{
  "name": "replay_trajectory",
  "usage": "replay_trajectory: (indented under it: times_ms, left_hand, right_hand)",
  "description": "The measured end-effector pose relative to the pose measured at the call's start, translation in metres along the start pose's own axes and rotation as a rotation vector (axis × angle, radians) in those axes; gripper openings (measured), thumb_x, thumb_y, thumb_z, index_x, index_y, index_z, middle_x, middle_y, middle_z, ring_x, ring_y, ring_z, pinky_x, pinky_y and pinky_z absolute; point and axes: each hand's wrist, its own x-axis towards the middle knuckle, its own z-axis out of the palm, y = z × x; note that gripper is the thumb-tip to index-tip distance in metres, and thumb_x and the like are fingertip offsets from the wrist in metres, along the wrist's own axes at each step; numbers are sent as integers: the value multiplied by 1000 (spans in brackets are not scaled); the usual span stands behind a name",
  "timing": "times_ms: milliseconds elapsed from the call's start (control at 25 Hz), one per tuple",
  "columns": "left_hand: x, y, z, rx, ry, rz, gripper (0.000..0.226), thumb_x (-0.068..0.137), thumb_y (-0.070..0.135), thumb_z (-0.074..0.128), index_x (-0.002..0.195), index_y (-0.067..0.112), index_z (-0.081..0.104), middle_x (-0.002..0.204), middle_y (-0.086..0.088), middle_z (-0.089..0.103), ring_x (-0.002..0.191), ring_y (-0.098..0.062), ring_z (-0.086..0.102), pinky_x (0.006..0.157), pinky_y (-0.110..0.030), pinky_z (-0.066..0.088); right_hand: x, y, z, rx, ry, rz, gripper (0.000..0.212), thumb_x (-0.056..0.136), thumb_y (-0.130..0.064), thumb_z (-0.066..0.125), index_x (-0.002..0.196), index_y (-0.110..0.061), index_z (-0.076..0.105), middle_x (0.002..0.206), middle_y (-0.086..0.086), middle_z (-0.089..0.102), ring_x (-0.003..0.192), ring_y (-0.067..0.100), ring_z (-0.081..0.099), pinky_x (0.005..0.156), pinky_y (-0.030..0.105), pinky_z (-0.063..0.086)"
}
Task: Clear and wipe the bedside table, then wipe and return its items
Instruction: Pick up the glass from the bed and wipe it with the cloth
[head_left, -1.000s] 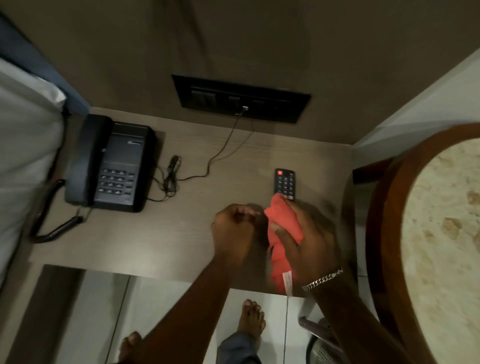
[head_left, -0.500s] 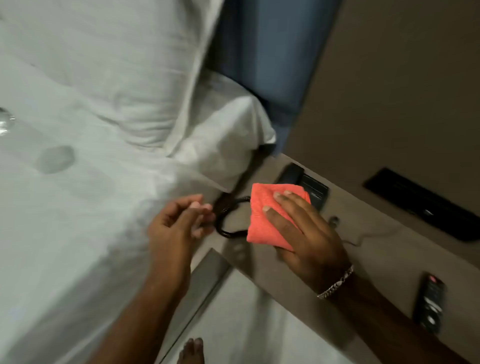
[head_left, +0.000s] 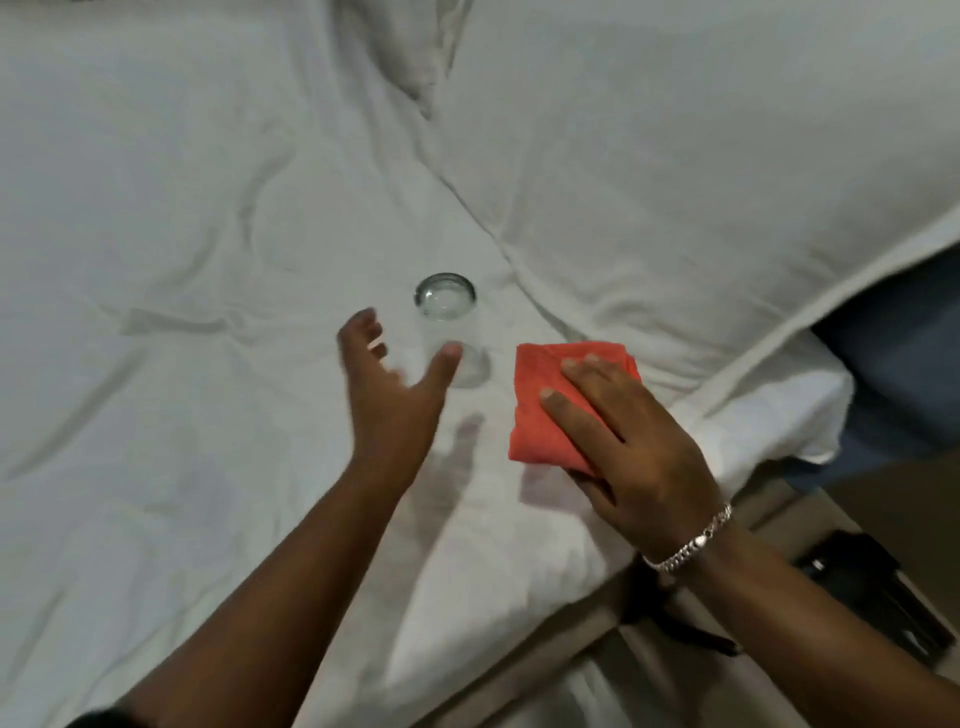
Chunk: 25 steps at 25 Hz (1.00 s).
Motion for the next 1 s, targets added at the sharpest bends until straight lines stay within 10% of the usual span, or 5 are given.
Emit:
replay_trajectory:
  times_ms: [320, 720, 1000]
  left_hand:
    - [35, -6, 27, -105, -343, 80, 50, 74, 24, 76, 120, 14, 60, 107, -6, 67, 93, -18, 63, 85, -38, 53]
    - [-196, 31, 140, -904, -1058, -643, 64, 78, 23, 67, 132, -6, 48, 114, -26, 56, 101, -38, 58, 101, -53, 41]
    - [-371, 8, 220, -658, -1198, -726, 54, 98, 48, 38, 128, 9, 60, 130, -18, 63, 120, -32, 61, 97, -46, 50]
  right_hand:
    - [24, 14, -4, 172, 163, 302, 48, 86, -26, 66, 126, -1, 59, 130, 20, 60, 123, 34, 56, 110, 34, 36]
    - [-144, 18, -127, 777, 307, 990, 47, 86, -54, 51, 129, -33, 54, 119, -10, 69, 109, 4, 65, 96, 31, 54]
    - [-326, -4, -184, 273, 300, 1108, 56, 90, -51, 48, 138, -23, 45, 134, -2, 59, 122, 9, 57, 97, 42, 51]
